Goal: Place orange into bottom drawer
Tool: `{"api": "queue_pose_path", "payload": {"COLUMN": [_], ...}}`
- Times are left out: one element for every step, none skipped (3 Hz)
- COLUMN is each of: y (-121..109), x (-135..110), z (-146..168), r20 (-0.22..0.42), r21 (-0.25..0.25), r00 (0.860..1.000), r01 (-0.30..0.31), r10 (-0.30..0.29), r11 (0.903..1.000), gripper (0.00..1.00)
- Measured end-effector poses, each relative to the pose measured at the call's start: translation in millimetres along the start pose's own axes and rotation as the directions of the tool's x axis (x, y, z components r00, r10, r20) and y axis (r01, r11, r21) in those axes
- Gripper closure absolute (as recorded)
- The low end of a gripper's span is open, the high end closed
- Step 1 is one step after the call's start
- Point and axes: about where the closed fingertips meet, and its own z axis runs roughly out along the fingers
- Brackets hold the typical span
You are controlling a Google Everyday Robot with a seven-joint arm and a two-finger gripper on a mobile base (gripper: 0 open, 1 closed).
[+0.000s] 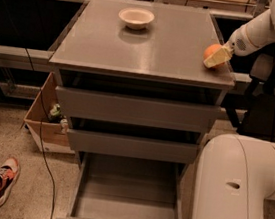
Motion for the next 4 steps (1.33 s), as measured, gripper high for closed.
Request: {"api": "queue_pose_path", "payload": {"y": [0, 0, 14, 54], "x": [0, 0, -17, -52], "z": [0, 0, -2, -13], "r20": [0.000, 0.000, 0.043, 0.148], "r21": [0.000, 0.000, -0.042, -0.133], "r00": [1.000, 1.000, 0.996, 0.958], "r01": [0.000, 0.000, 0.079, 0.264], "r10": [0.000, 0.000, -0.078, -0.245], "r11": [1.0000, 1.0000, 0.9960, 0.9552], "gripper": [1.00, 1.00, 1.00, 1.00]}}
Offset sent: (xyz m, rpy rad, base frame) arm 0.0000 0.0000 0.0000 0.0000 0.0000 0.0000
